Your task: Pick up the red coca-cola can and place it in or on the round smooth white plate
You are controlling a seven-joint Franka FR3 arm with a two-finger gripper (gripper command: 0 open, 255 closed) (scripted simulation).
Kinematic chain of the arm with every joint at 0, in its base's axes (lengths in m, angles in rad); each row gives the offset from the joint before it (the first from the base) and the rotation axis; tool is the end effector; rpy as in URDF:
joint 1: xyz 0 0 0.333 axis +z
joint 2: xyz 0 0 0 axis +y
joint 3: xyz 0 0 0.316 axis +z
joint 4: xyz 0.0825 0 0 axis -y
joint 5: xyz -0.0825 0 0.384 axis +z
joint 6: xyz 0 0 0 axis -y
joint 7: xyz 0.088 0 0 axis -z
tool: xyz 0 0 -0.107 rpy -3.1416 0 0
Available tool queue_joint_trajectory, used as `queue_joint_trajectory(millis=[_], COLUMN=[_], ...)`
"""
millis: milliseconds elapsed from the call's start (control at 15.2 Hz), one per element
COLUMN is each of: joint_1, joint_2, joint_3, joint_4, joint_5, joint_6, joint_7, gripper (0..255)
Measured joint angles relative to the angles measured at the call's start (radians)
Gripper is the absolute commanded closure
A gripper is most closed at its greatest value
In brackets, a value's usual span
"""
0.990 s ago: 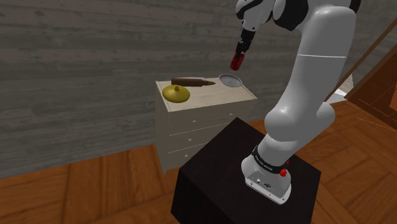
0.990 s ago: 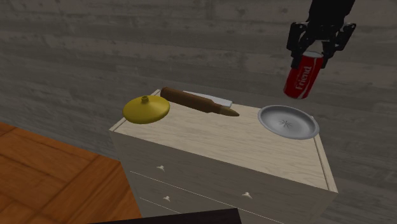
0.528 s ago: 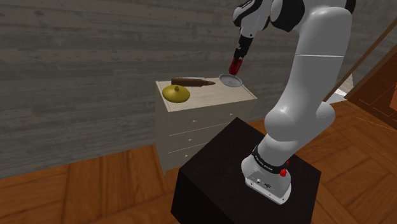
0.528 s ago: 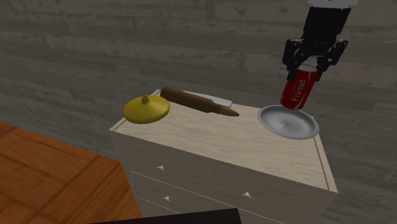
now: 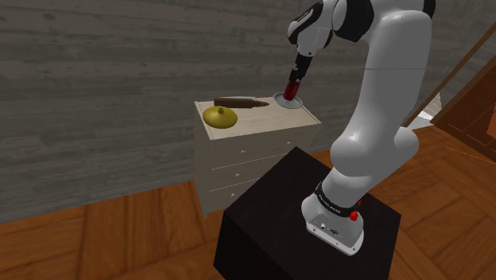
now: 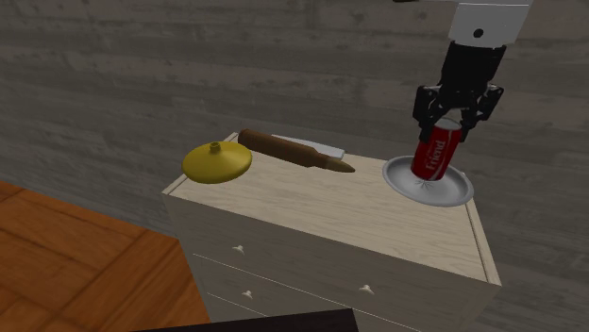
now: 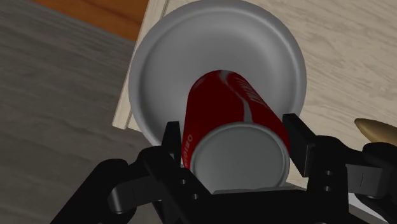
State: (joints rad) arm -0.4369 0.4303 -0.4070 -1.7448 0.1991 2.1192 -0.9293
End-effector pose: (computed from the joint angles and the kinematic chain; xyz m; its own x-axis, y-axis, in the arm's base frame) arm 0.4573 -0.4649 0.3433 0.9999 0.0117 -0.0077 0.0115 -0.9998 -0.0138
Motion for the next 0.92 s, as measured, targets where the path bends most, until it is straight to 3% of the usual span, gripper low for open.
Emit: queue_joint_trajectory(millis=[462, 528, 924], joint_1=[-0.002, -0.002, -0.002], joint_2=[0.011, 0.011, 0.011], joint_3=[0.003, 0.003, 0.003], joint_4=[-0.012, -0.012, -0.011], joint_5=[0.006, 0.006, 0.006], joint_6=[0.022, 0.022, 0.022], joint_7=[-0.005, -0.005, -0.005], gripper=[255, 0, 0])
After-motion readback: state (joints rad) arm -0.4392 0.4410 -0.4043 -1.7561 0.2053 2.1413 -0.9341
